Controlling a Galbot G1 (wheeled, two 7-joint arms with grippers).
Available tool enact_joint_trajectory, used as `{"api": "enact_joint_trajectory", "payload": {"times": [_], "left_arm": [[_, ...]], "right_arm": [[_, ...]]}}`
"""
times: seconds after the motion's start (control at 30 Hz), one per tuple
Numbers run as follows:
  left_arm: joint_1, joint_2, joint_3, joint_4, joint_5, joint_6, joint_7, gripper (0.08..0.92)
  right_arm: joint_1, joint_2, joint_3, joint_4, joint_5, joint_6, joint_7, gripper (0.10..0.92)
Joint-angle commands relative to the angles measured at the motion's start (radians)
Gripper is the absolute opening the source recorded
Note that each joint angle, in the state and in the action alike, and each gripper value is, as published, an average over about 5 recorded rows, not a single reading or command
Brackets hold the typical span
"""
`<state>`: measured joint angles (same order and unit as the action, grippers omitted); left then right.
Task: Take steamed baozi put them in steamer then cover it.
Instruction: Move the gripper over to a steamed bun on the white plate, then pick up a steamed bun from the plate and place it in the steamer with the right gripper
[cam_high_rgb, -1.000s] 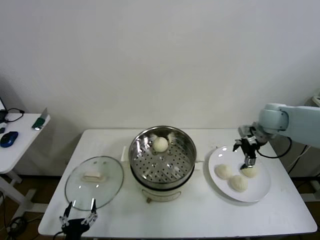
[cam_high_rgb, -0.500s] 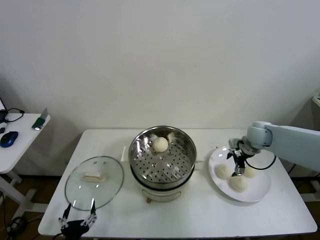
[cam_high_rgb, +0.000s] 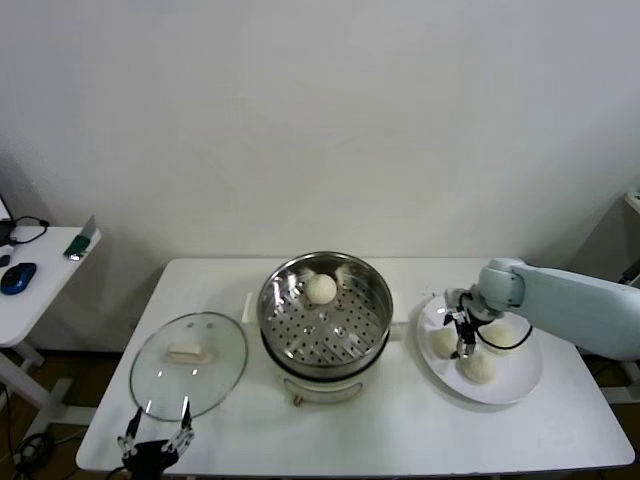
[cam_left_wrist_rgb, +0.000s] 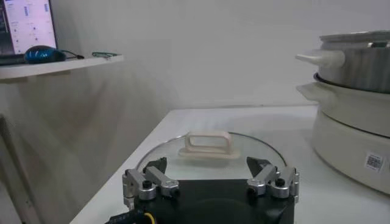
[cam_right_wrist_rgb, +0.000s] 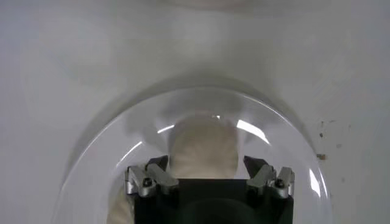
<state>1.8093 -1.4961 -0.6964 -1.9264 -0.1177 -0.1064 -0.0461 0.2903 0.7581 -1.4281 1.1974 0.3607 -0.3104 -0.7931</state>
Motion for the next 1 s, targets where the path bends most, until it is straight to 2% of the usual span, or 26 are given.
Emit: {"api": "enact_joint_trajectory", "payload": {"times": [0.03, 0.23, 0.43, 0.6, 0.73, 0.87, 1.0], "left_arm": [[0.000, 0.000, 0.000, 0.002, 0.001, 0.000, -0.001, 0.823], [-0.001, -0.001, 0.001, 0.001, 0.001, 0.000, -0.002, 0.823], [-0.003, -0.003, 0.004, 0.005, 0.003, 0.000, -0.003, 0.823], [-0.003, -0.004, 0.007, 0.006, 0.011, 0.001, -0.003, 0.823], [-0.005, -0.004, 0.008, 0.003, 0.012, 0.003, -0.003, 0.823], [-0.011, -0.005, 0.010, 0.008, 0.012, 0.004, -0.003, 0.823], [-0.017, -0.006, 0.017, 0.016, 0.015, 0.003, -0.003, 0.823]], "right_arm": [[-0.042, 0.009, 0.042, -0.021, -0.016, -0.004, 0.001, 0.706], [0.023, 0.005, 0.009, -0.004, -0.004, -0.005, -0.015, 0.629], [0.230, 0.012, -0.107, 0.052, 0.091, -0.002, -0.034, 0.611], [0.648, 0.081, -0.391, 0.146, 0.261, 0.020, -0.096, 0.611], [0.894, 0.161, -0.475, 0.189, 0.422, 0.024, -0.149, 0.616], [0.975, 0.243, -0.426, 0.230, 0.573, -0.023, -0.129, 0.617], [0.933, 0.330, -0.293, 0.323, 0.696, -0.132, -0.024, 0.615]]}}
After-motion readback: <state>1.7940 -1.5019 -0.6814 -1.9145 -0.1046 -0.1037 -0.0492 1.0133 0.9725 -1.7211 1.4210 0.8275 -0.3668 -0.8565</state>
